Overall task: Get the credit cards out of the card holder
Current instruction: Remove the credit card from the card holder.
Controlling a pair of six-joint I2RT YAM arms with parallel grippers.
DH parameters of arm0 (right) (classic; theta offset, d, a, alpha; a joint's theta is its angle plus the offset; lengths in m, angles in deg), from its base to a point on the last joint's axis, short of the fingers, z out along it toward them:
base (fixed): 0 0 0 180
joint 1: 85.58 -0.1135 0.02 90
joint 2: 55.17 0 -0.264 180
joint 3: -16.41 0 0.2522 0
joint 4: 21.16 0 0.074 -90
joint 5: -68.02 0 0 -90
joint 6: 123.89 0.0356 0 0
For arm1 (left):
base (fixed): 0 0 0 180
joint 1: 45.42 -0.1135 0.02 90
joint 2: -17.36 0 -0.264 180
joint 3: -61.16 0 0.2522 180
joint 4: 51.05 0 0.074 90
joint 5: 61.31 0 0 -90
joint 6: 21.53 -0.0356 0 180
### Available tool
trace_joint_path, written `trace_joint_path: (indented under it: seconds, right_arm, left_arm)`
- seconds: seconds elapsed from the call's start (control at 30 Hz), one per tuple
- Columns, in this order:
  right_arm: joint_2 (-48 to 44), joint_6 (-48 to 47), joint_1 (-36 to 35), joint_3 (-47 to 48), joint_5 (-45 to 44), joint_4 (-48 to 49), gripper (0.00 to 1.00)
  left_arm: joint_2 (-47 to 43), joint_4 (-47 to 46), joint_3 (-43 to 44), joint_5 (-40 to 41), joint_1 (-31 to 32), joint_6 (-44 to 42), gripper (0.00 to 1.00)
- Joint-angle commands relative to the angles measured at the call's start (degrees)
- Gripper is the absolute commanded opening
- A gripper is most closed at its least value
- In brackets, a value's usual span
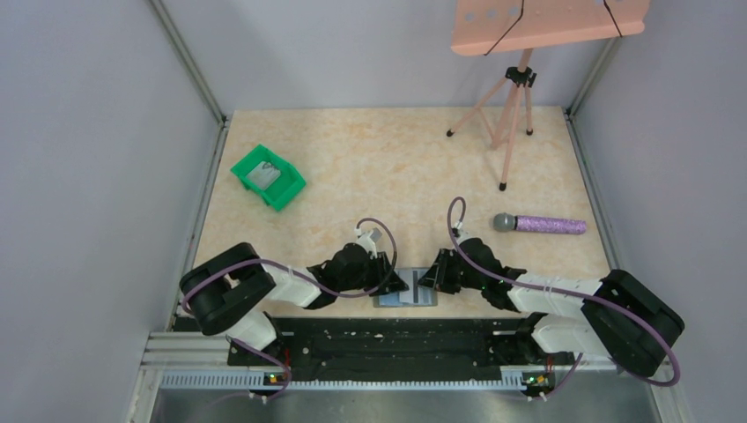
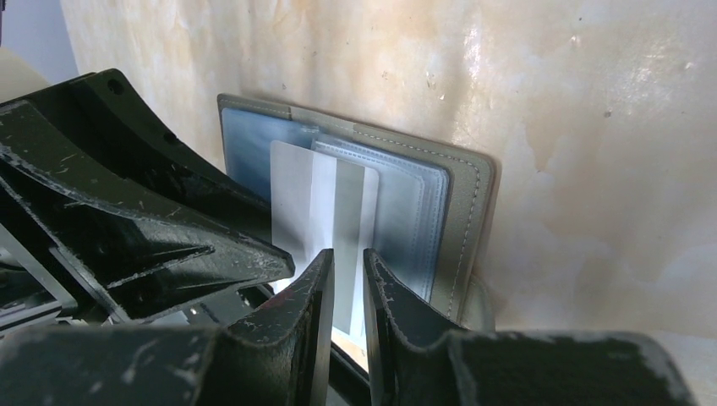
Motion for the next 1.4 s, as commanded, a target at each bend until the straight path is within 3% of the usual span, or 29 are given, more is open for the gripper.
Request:
trace_joint_path:
  seconds: [0.0,0.13,0.2,0.43,0.87,1.37]
  right_arm:
    - [0.2,-0.1,-0.7,-0.8,-1.0,-0.5,0.2]
    - [-0.7,-0.4,-0.7,-0.6,-2.6,-2.6,0.2]
    - [-1.4,-0.9,-0.6,-0.3,-3.7,-4.1,0.2]
    - [-3.1,-1.9,0.5,-0.2,-4.5,-6.5,0.2]
    - [-4.8,-6.6,0.7,3.2,-3.0,-9.5,0.2]
    - [-14.9,-16.3,0.7,7.1,-6.1,-11.2,0.27]
  left_arm:
    - [0.9,-3.1,-0.4,-1.4,0.2,1.2,0.26]
    - [0.1,0.5,0.3,-0.9,0.1,1.3,0.05]
    - [-1.4,3.4,0.5,0.3,0.1,1.2,0.0]
    - [-6.8,13.7,0.5,4.9,-0.9,0.9,0.0]
    - [-15.1,20.1,1.0,5.9,-1.4,-0.2,0.0]
    - [-19.8,29.9,5.3,9.3,-1.5,-2.8,0.0]
